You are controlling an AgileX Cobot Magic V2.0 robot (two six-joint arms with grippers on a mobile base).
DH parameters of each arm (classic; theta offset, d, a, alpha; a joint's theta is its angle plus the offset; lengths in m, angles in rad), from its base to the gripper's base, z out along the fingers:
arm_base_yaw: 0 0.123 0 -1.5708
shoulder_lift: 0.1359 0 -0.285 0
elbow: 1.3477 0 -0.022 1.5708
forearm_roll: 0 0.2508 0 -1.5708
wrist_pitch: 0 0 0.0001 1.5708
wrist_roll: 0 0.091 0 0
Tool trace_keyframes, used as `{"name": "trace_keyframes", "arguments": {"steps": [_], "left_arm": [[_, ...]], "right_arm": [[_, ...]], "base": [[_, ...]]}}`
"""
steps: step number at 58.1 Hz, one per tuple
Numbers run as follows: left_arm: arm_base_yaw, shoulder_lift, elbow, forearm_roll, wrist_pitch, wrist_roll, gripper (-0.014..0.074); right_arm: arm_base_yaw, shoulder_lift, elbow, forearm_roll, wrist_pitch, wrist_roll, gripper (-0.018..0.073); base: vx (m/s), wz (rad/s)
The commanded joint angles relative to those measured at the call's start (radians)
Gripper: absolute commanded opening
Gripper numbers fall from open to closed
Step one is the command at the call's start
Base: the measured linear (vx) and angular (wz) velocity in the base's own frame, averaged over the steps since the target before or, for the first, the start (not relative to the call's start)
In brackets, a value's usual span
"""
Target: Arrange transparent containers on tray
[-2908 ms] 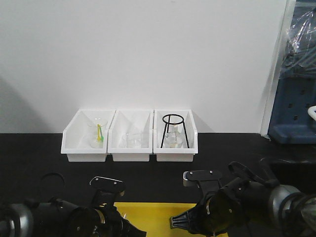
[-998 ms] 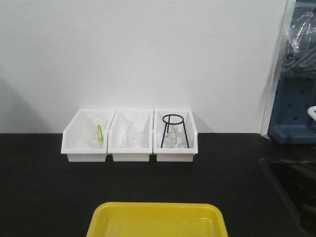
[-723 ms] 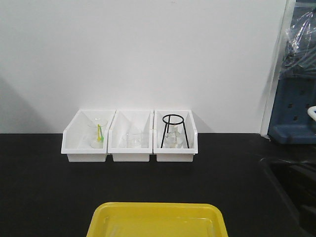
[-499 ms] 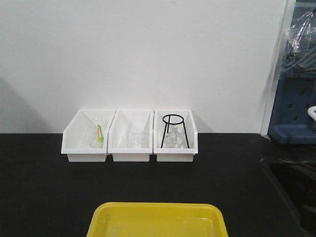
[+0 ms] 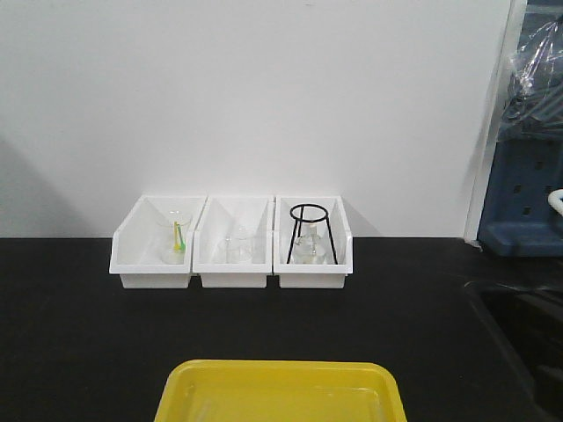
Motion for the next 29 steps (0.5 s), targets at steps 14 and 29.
{"name": "trace_keyframes", "arguments": {"steps": [14, 29], "left_arm": [[0.024, -0.017, 0.050, -0.061, -0.177, -0.042, -0.0008], [0.024, -0.017, 0.050, -0.061, -0.177, -0.042, -0.0008]], "right_arm": [[-0.002, -0.005, -0.029, -0.019, -0.076, -0.010, 0.0008], [-0.002, -0.005, -0.029, -0.019, -0.076, -0.010, 0.0008]], "base": [[0.00, 0.00], [0.00, 0.00]]}}
